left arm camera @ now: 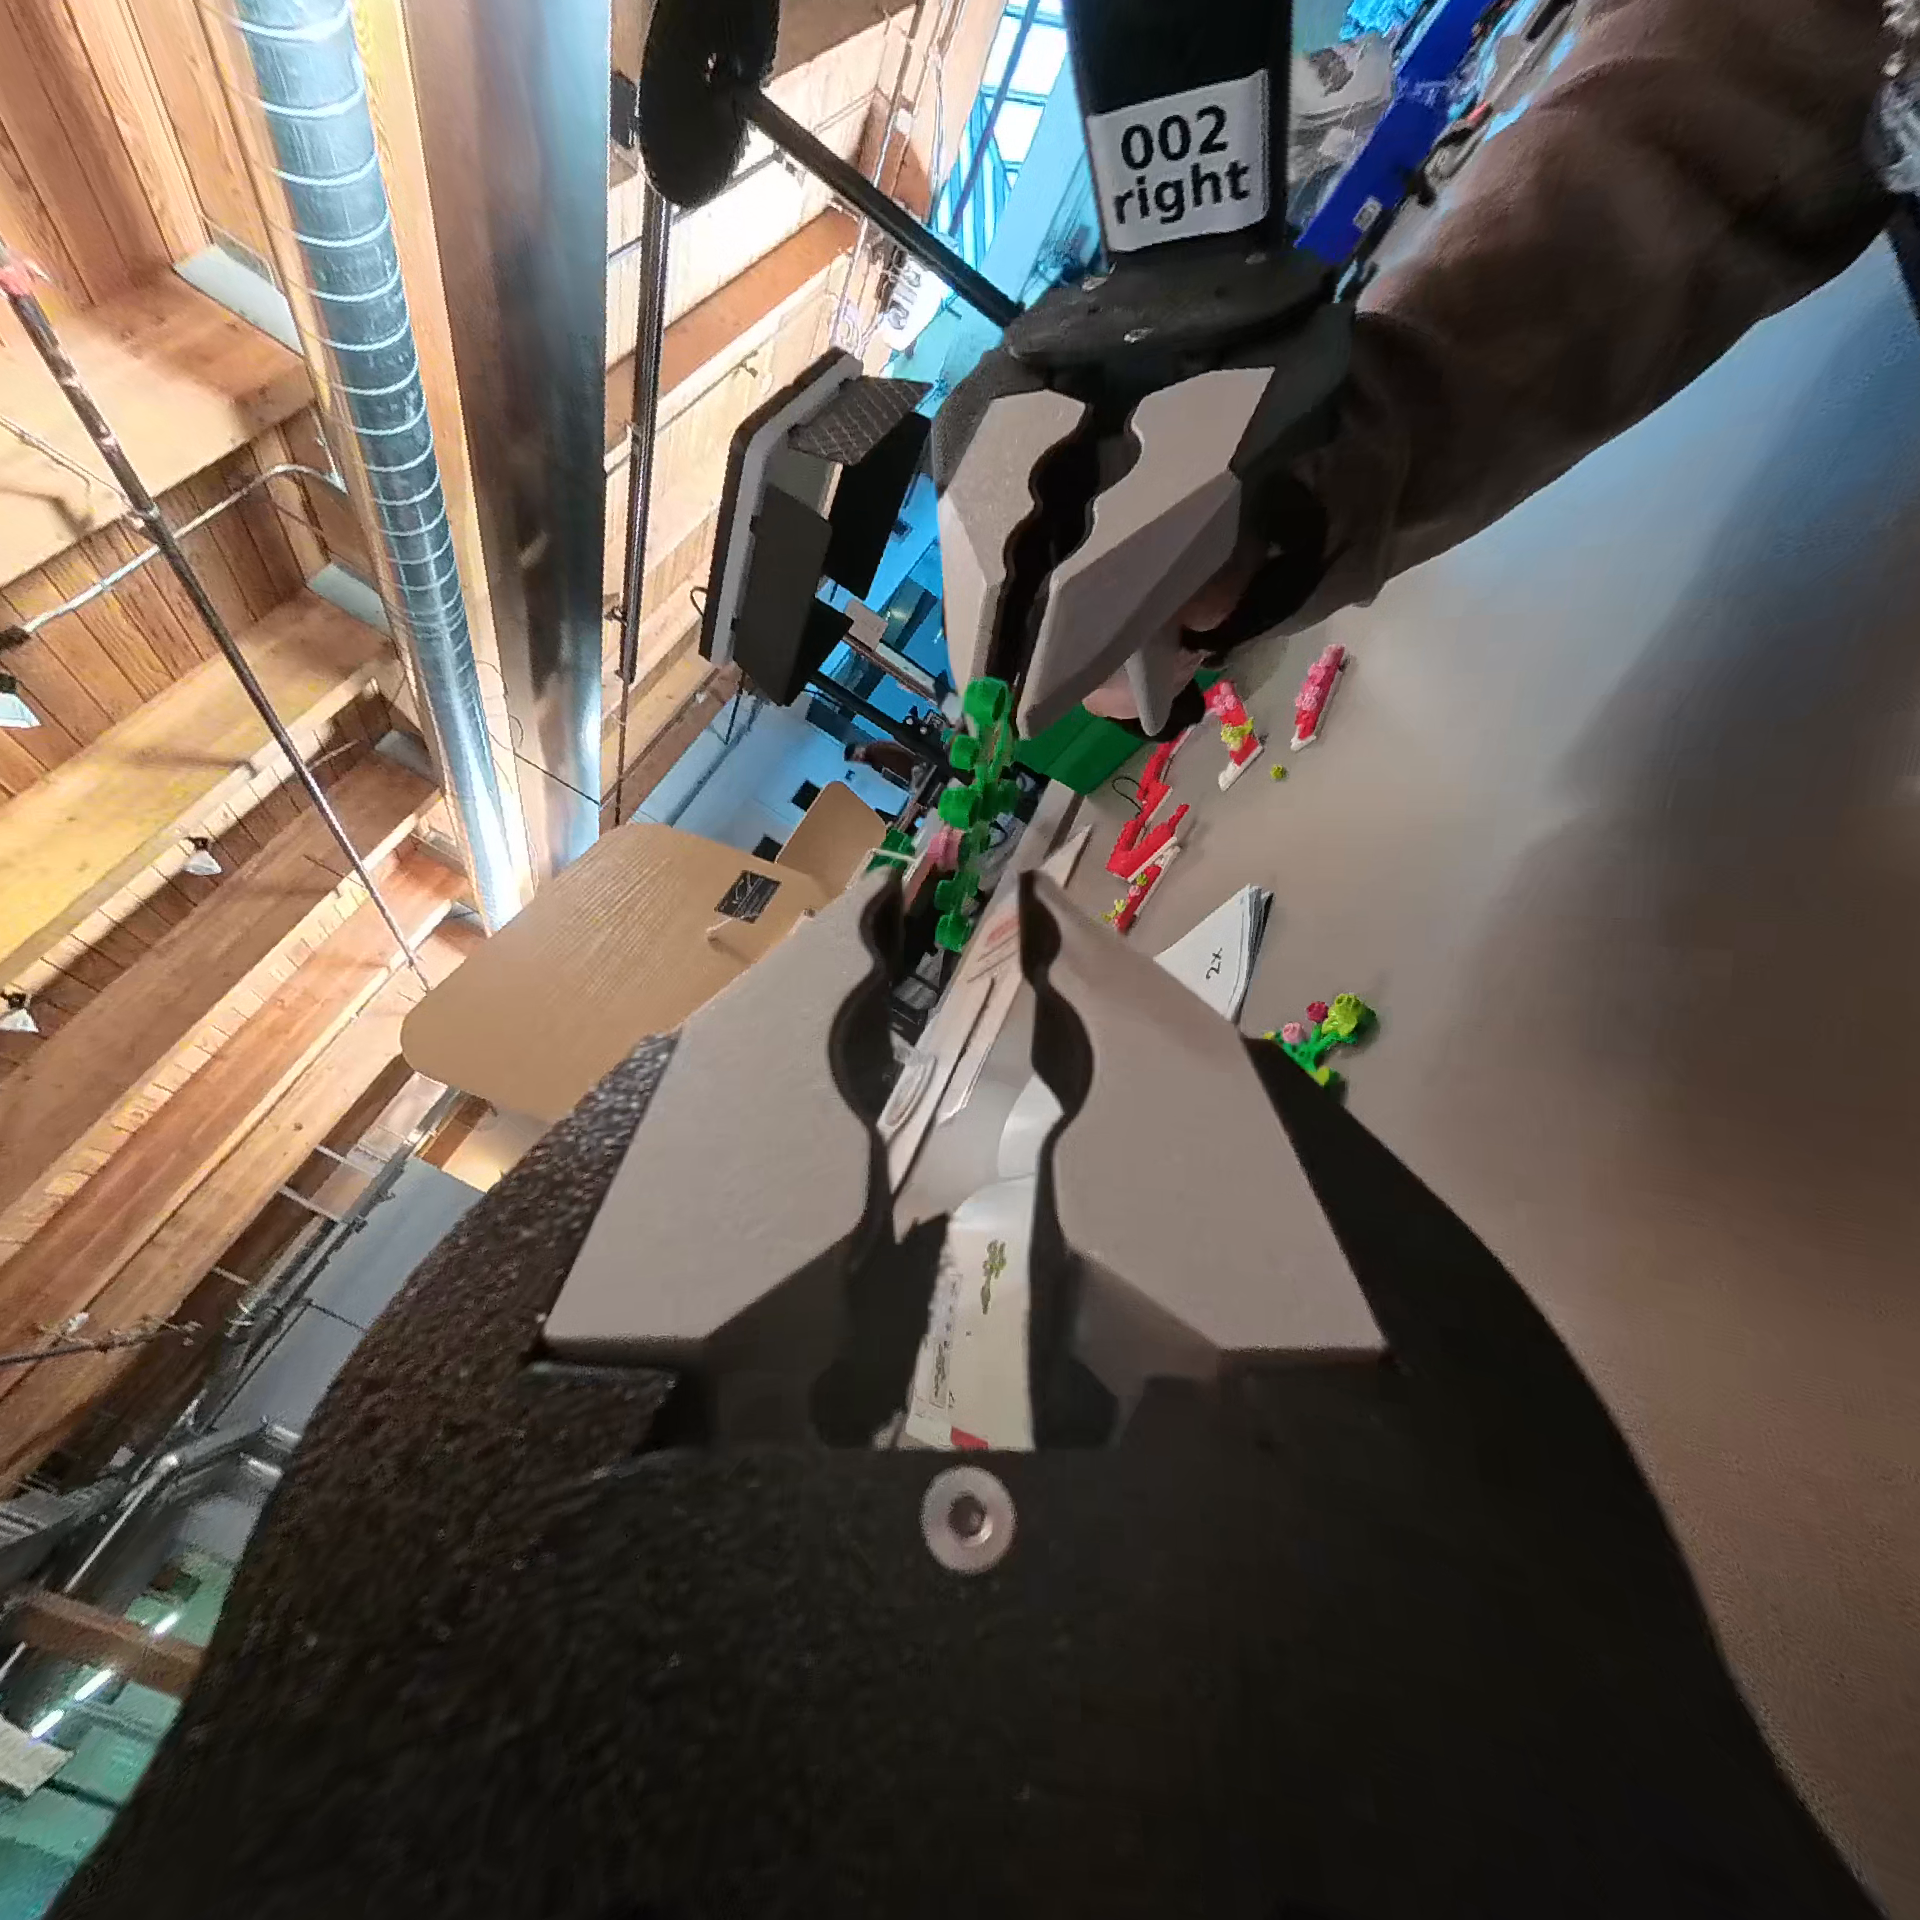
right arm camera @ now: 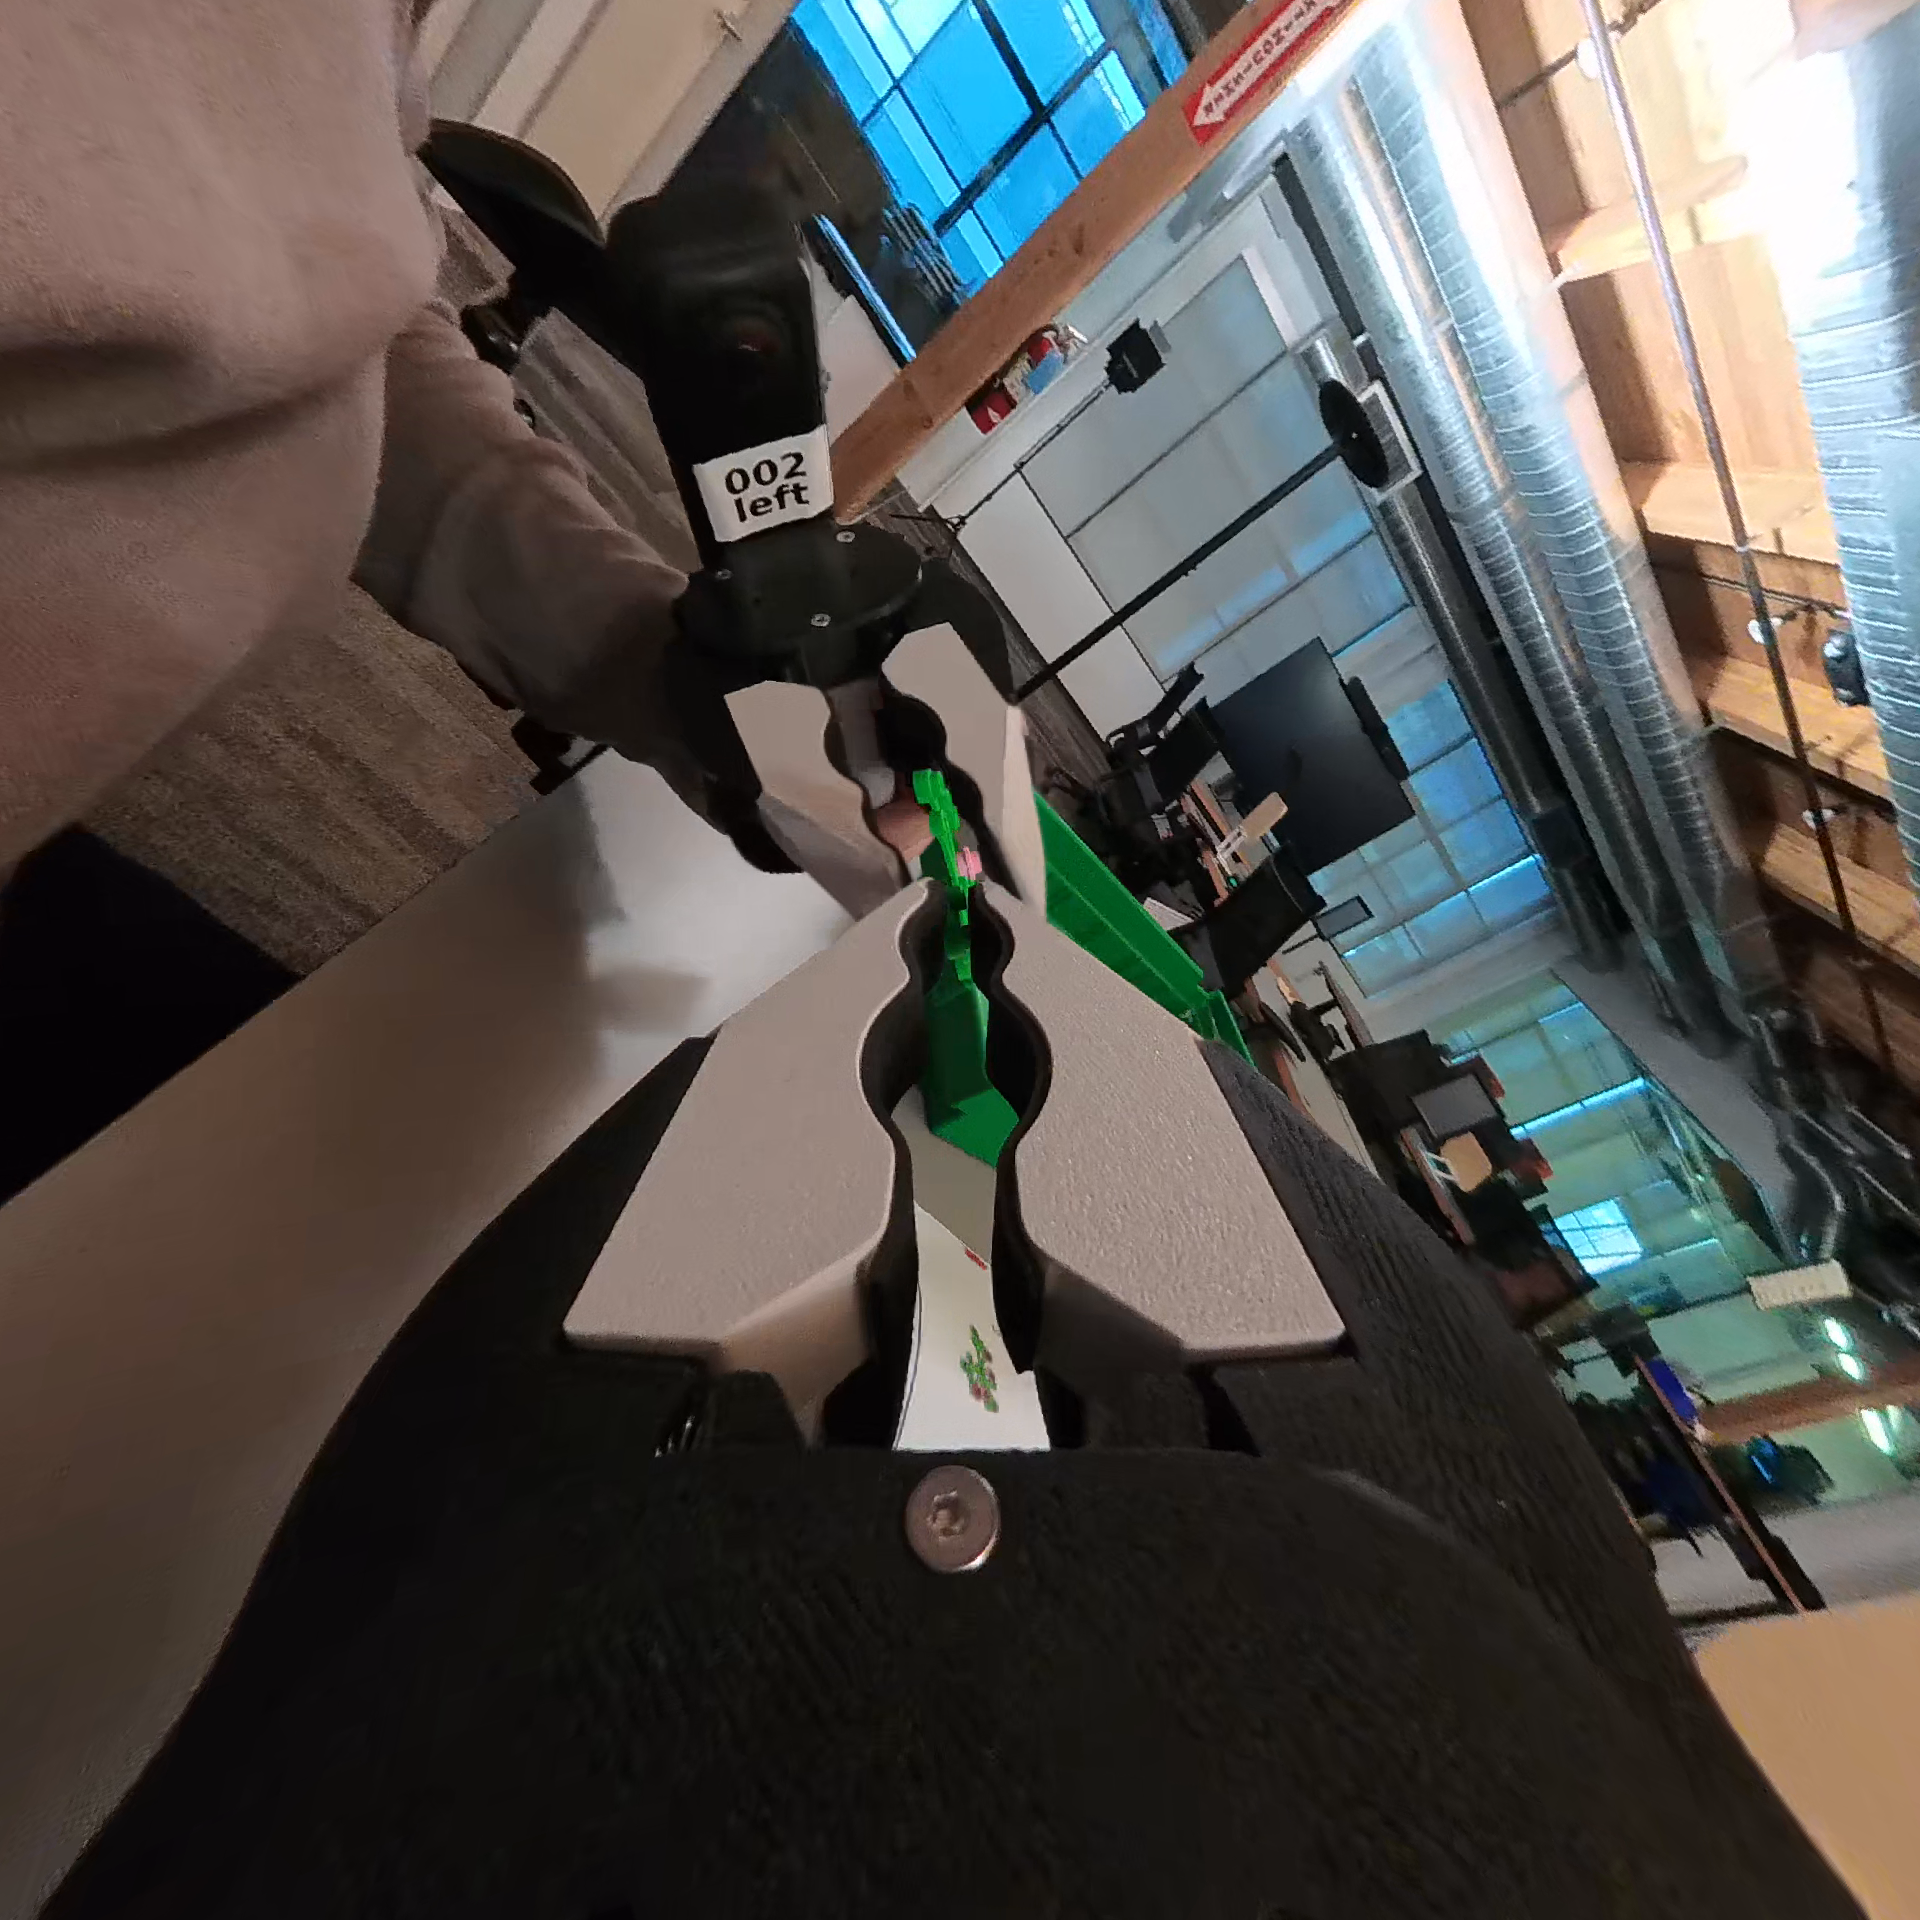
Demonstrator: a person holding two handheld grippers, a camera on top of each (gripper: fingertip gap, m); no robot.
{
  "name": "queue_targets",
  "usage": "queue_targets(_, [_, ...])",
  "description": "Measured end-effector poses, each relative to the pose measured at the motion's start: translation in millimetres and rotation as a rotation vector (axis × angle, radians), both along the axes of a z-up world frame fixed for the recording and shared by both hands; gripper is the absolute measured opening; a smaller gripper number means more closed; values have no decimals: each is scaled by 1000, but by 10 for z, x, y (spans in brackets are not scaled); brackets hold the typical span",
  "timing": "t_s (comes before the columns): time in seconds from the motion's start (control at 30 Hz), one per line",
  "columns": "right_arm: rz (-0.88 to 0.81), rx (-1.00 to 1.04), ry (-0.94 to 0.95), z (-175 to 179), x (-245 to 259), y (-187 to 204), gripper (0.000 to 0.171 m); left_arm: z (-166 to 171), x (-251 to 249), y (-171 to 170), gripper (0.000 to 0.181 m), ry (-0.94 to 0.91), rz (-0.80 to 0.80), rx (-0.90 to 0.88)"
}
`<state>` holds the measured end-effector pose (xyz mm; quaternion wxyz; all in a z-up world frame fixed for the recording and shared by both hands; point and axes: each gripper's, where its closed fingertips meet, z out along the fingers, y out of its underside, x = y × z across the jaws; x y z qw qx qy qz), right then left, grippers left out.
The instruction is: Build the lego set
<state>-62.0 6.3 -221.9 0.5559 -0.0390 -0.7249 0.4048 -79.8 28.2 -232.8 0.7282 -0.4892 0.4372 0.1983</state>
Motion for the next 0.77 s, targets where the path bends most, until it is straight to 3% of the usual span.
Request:
queue_targets(0.07, [6,16,-2,6,12,-10,2,29,18,-24,2,15,2,31])
queue_targets(0.23, [-22,75,-23,-68,-9,45,2,-65,4,-9,0,91,47,-1])
queue_targets(0.33, [-68,54,-53,-138,-88,136,4,-112,-95,41,0,170,158,13])
queue_targets(0.43, [-137,-39,-83,-184,-162,305,19,-173,-356,92,0,279,333,27])
queue_targets(0.6, [-281,-295,-451,-589,-405,554,24,-328,-1085,168,0,409,641,30])
queue_targets(0.7, [-318,-302,-689,-963,-544,465,22,-354,-1209,159,0,388,704,61])
queue_targets(0.77, [-351,-256,-734,-1111,-652,429,10,-422,-1251,160,0,396,739,68])
